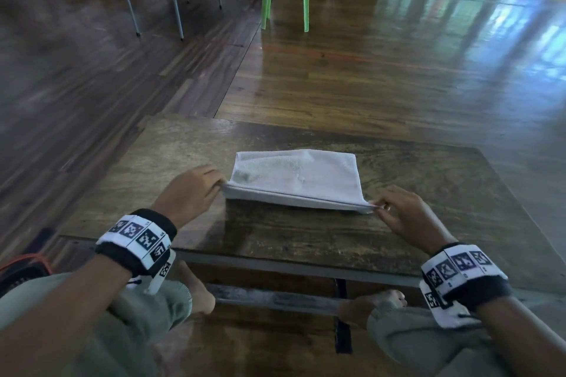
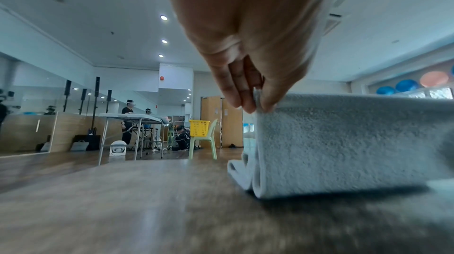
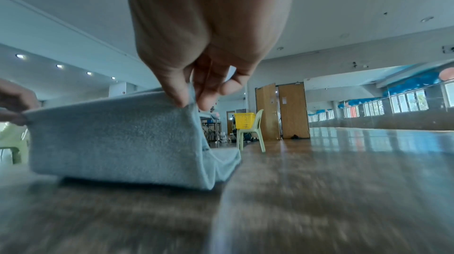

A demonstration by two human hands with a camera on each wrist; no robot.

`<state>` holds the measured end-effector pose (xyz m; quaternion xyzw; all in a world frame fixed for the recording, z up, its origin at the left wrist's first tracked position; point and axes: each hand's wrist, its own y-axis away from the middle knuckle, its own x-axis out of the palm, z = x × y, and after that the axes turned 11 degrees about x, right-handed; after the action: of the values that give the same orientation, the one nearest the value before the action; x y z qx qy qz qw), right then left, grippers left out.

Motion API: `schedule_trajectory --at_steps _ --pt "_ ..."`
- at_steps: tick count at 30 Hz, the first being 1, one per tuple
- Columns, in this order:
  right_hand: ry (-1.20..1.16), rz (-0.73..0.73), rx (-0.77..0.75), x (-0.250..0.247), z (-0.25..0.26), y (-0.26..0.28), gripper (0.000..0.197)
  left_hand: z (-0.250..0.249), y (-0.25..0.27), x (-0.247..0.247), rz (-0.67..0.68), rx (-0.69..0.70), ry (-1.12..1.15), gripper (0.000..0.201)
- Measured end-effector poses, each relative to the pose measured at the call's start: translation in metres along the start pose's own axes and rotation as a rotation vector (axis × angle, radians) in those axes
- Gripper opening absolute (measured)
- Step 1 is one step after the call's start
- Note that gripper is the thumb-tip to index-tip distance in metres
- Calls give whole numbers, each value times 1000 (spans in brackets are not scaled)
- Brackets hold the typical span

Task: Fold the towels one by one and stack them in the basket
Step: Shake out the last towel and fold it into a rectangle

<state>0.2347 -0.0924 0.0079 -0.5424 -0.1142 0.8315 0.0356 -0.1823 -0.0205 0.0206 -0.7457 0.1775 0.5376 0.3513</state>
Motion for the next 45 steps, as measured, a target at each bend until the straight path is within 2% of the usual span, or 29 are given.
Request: schedule_trajectory --at_steps 4,7,12,14,20,25,33,39,43,45 --pt "-14 -129 -4 -53 25 -22 15 -3 -22 -40 -114 -13 -13 6" --pt "22 -184 33 -94 46 -36 12 -3 -40 -77 -218 11 66 5" --pt "-85 -261 102 -161 88 -62 13 -21 -77 -146 -462 -54 182 5" --pt "-113 -284 88 -186 103 -69 13 -30 -88 -173 -509 -58 168 8" --pt "-88 -320 43 -242 133 -68 8 -51 -97 -230 -481 53 47 9" --pt "-29 -294 34 -268 134 -54 9 -57 -86 -253 -445 54 -17 12" --pt "0 -230 -2 -283 135 -38 7 -64 -74 -266 -470 86 2 12" --pt "3 -226 44 -275 132 -36 11 -68 -74 -260 -410 121 -42 19" --pt "-11 -200 46 -273 133 -33 7 -66 -74 -257 -380 97 -34 19" --pt "2 -178 54 -273 131 -30 12 -64 -72 -255 -345 96 -28 19"
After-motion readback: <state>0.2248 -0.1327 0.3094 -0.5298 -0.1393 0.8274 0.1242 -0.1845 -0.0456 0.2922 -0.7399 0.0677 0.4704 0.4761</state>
